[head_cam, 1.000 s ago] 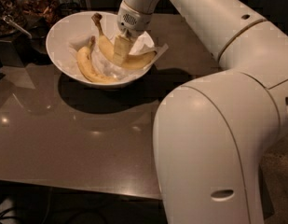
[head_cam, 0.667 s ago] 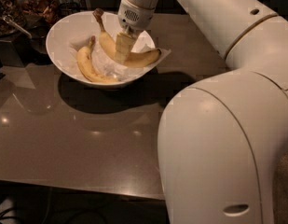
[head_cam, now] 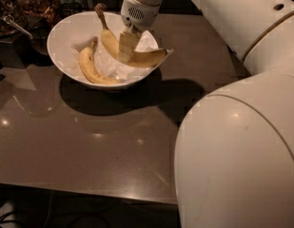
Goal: Pick banana from white bowl
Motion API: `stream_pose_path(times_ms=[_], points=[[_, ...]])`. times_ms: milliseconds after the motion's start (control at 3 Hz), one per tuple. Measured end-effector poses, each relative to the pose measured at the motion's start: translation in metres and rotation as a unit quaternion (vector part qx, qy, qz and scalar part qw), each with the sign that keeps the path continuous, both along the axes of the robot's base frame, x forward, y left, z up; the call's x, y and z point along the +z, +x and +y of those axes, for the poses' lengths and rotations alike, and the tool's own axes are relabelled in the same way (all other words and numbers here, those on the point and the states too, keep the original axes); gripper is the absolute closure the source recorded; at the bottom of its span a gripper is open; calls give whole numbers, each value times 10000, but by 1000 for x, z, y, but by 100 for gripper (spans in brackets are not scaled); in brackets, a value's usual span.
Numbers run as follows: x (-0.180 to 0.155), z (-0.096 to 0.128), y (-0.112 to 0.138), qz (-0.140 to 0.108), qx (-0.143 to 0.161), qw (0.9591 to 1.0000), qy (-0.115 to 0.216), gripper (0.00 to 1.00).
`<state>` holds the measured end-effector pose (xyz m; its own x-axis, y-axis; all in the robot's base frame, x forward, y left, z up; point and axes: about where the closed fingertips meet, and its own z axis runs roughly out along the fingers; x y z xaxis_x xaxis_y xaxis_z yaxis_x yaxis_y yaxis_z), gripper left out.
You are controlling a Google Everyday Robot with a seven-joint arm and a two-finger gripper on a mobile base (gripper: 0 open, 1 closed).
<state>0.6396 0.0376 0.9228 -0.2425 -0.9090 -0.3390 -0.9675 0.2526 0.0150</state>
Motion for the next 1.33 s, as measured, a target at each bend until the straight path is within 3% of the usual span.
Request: stream_pose_path(times_ms=[333,1333], points=[[0,0,0,0,-1,10000,1,100],[14,-48,-75,125,-461,9986,-221,100]])
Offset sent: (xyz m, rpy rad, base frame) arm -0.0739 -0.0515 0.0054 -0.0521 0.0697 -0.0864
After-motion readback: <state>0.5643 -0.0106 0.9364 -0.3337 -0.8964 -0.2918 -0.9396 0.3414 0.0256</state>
